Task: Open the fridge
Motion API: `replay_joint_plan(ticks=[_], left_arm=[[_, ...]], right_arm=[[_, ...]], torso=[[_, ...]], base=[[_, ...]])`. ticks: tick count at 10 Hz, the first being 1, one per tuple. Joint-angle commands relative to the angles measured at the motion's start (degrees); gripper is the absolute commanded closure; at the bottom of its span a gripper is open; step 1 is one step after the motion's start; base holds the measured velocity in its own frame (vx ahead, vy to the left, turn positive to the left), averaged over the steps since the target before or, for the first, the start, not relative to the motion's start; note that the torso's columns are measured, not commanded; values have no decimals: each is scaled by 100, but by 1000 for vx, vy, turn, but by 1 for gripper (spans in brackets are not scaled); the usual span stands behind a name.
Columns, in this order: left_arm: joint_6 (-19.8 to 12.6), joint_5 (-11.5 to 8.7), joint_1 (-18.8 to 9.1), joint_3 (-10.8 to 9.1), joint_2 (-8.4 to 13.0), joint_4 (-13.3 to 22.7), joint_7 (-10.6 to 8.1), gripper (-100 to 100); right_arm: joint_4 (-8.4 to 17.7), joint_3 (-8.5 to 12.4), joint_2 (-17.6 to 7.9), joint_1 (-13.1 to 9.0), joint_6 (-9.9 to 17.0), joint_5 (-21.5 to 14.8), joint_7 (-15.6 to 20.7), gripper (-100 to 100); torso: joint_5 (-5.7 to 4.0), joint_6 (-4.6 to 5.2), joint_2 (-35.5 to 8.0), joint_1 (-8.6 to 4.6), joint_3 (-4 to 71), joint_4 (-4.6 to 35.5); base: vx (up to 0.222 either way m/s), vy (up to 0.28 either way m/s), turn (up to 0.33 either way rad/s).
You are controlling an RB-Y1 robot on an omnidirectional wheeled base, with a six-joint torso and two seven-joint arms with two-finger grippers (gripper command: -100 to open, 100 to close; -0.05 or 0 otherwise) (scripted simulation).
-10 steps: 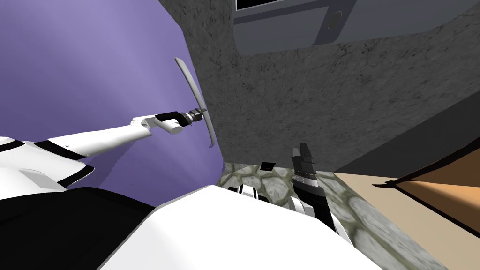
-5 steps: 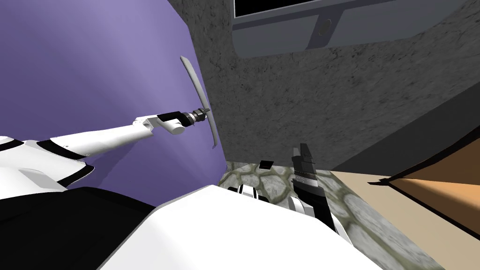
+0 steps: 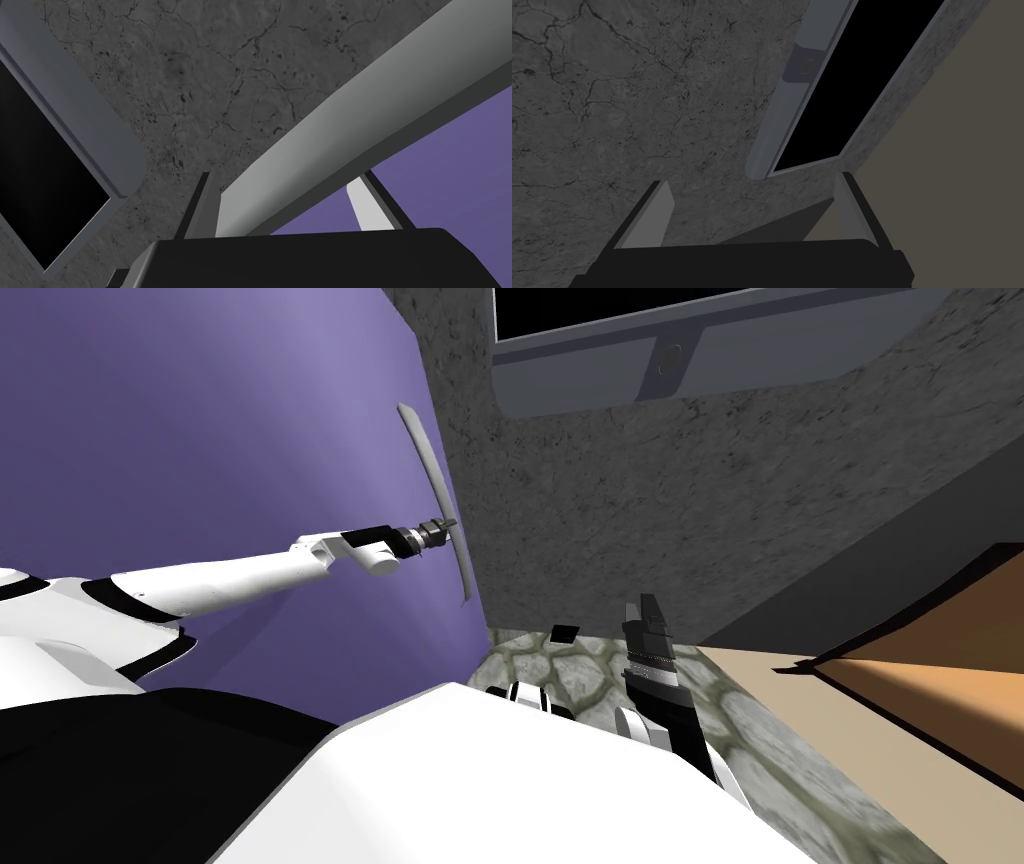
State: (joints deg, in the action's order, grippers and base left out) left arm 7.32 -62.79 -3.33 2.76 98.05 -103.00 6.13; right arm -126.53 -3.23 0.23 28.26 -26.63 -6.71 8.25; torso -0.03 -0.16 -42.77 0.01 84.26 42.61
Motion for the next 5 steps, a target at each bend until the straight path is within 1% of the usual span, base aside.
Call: replay_joint_plan(ticks=[1, 3, 4, 5], left_arm=[[174, -72, -95, 85, 87, -270, -43, 100], [330, -155, -218, 225, 196, -640, -62, 100], [330, -155, -218, 225, 196, -646, -62, 100], [408, -197, -280, 294, 251, -833, -71, 100]], right_arm=[[0, 0, 0, 0, 0, 0, 0, 0], [0, 0, 0, 0, 0, 0, 0, 0], [0, 0, 0, 0, 0, 0, 0, 0], [0, 0, 0, 0, 0, 0, 0, 0]], torso=[[2, 0, -12, -5, -8, 4], [1, -5, -2, 16, 2, 11], [3, 0, -11, 5, -3, 11], [0, 5, -6, 3, 2, 14]], base=[[-120, -69, -3], [-120, -64, 24], [-122, -79, 10], [-116, -96, 11]])
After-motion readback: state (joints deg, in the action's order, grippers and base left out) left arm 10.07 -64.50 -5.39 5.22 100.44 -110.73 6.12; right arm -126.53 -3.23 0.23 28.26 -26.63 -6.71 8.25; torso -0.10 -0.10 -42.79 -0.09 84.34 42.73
